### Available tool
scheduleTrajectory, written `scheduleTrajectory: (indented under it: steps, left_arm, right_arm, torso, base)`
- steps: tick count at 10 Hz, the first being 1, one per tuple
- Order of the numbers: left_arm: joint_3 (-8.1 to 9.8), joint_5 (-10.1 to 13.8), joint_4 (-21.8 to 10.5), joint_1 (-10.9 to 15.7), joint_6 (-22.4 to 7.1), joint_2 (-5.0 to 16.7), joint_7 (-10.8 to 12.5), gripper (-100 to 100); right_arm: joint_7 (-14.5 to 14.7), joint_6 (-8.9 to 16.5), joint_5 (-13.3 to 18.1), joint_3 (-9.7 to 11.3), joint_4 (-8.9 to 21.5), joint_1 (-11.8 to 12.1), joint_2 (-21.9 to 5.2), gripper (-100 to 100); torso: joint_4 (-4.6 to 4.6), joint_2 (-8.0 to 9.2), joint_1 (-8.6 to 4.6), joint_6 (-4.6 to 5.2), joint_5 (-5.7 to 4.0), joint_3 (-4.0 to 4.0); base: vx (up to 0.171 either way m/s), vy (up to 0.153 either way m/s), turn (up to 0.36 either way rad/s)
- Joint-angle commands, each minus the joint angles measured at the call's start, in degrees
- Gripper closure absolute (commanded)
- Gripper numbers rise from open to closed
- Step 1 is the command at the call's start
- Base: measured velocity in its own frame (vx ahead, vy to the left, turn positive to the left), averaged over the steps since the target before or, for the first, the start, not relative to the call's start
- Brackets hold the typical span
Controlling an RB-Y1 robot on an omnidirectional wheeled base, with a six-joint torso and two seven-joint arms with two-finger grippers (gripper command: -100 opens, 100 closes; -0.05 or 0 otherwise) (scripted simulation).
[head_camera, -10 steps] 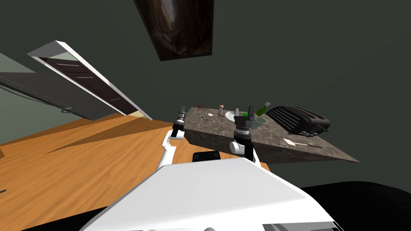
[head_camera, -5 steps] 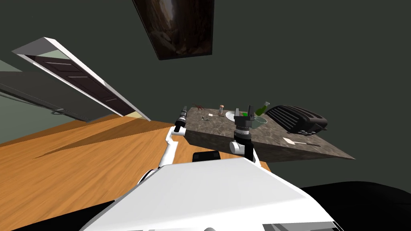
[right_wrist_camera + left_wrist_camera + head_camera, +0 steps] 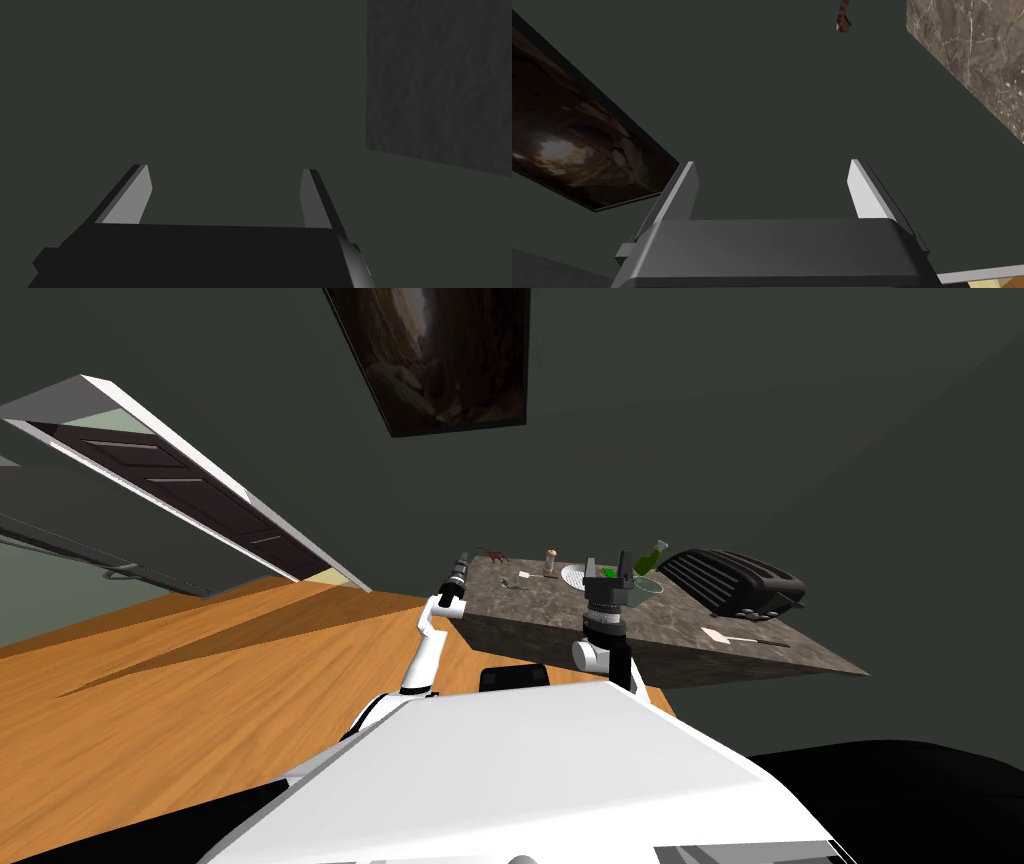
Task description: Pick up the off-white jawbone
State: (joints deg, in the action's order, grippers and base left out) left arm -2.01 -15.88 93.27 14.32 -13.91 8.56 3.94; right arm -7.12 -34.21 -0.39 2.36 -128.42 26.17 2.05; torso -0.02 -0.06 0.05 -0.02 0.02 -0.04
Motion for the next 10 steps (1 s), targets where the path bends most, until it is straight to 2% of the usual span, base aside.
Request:
scheduleTrajectory:
  steps: [1,2,3,5,6,7,8,10]
  left_arm:
    - [0.28,-0.6,-2.9,2.9,-2.9,-0.2,-0.3,-100]
    - [0.28,-0.6,-3.5,3.8,-4.7,-0.2,-0.3,-100]
    - [0.55,-1.1,-5.5,5.9,-6.5,-0.3,-0.4,-100]
    - [0.55,-1.1,-6.5,6.8,-8.9,-0.3,-0.4,-100]
    - [0.85,-1.5,-9.3,9.6,-11.1,-0.4,-0.4,-100]
    - [0.85,-1.5,-9.6,9.8,-12.4,-0.4,-0.4,-100]
    - [1.17,-1.8,-12.3,12.4,-13.9,-0.5,-0.4,-100]
    - [1.17,-1.8,-12.7,12.7,-16.3,-0.5,-0.4,-100]
  right_arm:
    - [0.0,0.0,0.0,0.0,0.0,0.0,0.0,0]
    - [0.0,0.0,0.0,0.0,0.0,0.0,0.0,0]
    - [0.0,0.0,0.0,0.0,0.0,0.0,0.0,0]
    - [0.0,0.0,0.0,0.0,0.0,0.0,0.0,0]
    - [0.0,0.0,0.0,0.0,0.0,0.0,0.0,0]
    - [0.0,0.0,0.0,0.0,0.0,0.0,0.0,0]
    - [0.0,0.0,0.0,0.0,0.0,0.0,0.0,0]
    - [0.0,0.0,0.0,0.0,0.0,0.0,0.0,0]
  torso:
    - [0.0,0.0,0.0,0.0,0.0,0.0]
    - [0.0,0.01,0.02,0.01,0.0,0.0]
    - [0.0,0.01,0.01,0.0,0.0,0.0]
    - [0.0,0.01,-0.02,-0.01,0.0,0.0]
    - [0.0,0.03,-0.05,-0.02,-0.01,0.02]
    - [0.0,0.02,-0.07,0.02,-0.02,0.01]
    - [0.0,0.03,-0.06,-0.01,-0.01,0.02]
    - [0.0,0.04,-0.08,-0.01,-0.01,0.02]
  base:
    - [0.005,0.032,-0.062]
    - [0.007,0.025,-0.053]
    - [0.009,0.022,-0.085]
    - [0.004,0.013,-0.014]
    - [0.002,0.006,-0.081]
    - [0.002,0.009,-0.046]
    - [0.001,0.006,-0.077]
    - [0.001,0.003,-0.023]
